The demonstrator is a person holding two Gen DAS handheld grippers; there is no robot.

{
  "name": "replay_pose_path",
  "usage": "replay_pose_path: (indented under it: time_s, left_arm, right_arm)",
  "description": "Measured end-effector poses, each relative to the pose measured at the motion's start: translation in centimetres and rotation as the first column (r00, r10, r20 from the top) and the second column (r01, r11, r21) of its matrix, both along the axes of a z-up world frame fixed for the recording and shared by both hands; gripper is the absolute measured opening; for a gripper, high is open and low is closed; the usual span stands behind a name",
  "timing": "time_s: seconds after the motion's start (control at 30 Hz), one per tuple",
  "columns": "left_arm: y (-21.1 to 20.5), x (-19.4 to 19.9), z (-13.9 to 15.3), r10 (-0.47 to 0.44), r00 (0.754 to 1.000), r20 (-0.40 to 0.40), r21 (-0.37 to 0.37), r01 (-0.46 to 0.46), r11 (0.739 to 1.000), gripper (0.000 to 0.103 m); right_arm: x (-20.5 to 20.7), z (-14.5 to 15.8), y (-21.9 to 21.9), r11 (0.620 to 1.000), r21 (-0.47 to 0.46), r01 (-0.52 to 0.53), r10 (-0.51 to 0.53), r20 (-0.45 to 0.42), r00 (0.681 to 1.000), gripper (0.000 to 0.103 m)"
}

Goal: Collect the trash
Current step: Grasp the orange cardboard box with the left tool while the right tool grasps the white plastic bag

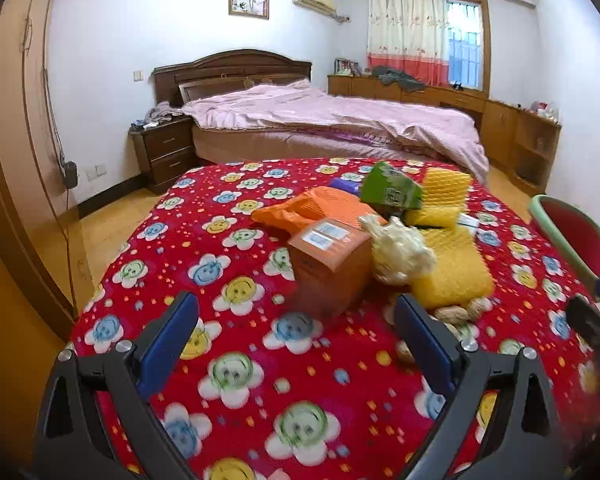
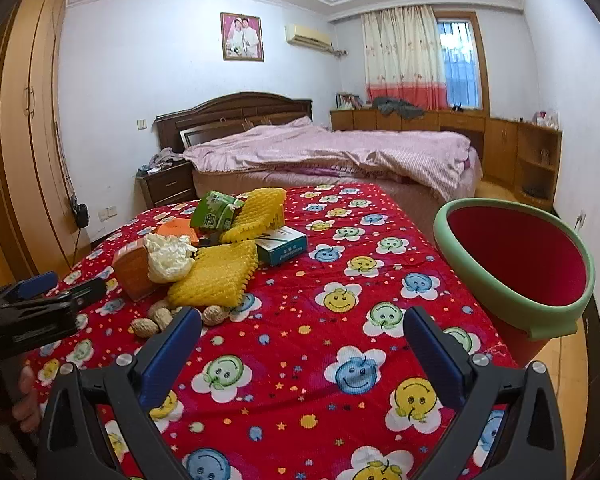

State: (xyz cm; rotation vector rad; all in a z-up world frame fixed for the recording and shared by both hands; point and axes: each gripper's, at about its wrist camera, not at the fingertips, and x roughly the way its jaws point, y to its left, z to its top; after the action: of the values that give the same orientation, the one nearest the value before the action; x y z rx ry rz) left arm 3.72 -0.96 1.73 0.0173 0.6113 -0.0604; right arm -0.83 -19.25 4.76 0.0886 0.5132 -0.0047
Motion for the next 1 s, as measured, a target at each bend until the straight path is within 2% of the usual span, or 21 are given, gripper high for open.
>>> replay_pose_path:
  time_s: [0.07,0.17,0.33,0.43,0.5,0.53,0.57,0.6,0.63,0.7,0.77,1.0]
  left_arm:
    - [0.6,1.8,0.1,-0.035,0.998,-0.049,-0.048,0.033,0.998,0.094]
    - [0.5,3.4,0.5,-0.051,0.996,-0.075,-0.026,0.049,0.998,0.091]
    - [-0.6,5.3,0.6,-0.156,0.981,-0.11,-0.02,0.155,0.988,0.091]
    - [-1.3,6.0,0.0,-0.196,0.973,-0.125,0.008,0.198,0.98,0.086]
    - [-1.3,6.6,-0.5,-0.21,0.967,-0.144,0.001,0.213,0.977,0.083]
    - [-1.2,7.0,-1.0,-0.219,0.963,-0.158,-0.015,0.219,0.976,0.081]
    - [-0.9,7.4,-1.5,-0.235,0.955,-0.18,-0.04,0.231,0.972,0.073]
    - [-0.9,7.7,-1.9,-0.248,0.949,-0.195,-0.056,0.242,0.969,0.06]
    - [-0.7,8.0,-2.5,-0.268,0.938,-0.218,-0.084,0.256,0.963,0.057]
    - [-0.3,8.4,-3.0,-0.288,0.925,-0.248,-0.141,0.259,0.955,0.056]
    - [0.2,8.5,-2.8,-0.292,0.927,-0.236,-0.172,0.256,0.951,0.055]
    - [0.3,9.0,-2.3,-0.242,0.936,-0.254,-0.138,0.213,0.967,0.055]
  right_arm:
    - [0.2,0.6,-0.3,1.0,0.015,0.004,-0.003,-0.019,1.0,0.103]
    - [0.5,1.3,-0.9,0.999,0.053,0.011,-0.009,-0.039,0.999,0.103]
    - [1.4,2.3,-1.6,0.994,0.112,0.019,-0.011,-0.074,0.997,0.103]
    - [2.0,2.7,-1.9,0.992,0.118,0.037,-0.026,-0.095,0.995,0.103]
    - [2.5,2.7,-2.2,0.991,0.126,0.048,-0.034,-0.113,0.993,0.103]
    - [3.0,2.7,-2.2,0.99,0.133,0.052,-0.035,-0.127,0.991,0.103]
    - [3.3,2.6,-2.2,0.989,0.136,0.054,-0.036,-0.137,0.99,0.103]
    - [3.7,2.4,-2.3,0.989,0.136,0.058,-0.038,-0.147,0.988,0.103]
    - [4.2,2.3,-2.3,0.989,0.133,0.066,-0.044,-0.159,0.986,0.103]
    - [5.3,1.8,-2.2,0.988,0.129,0.081,-0.057,-0.179,0.982,0.103]
    - [6.3,1.3,-2.1,0.987,0.129,0.091,-0.064,-0.197,0.978,0.103]
    - [8.9,1.1,-2.0,0.98,0.156,0.127,-0.08,-0.276,0.958,0.103]
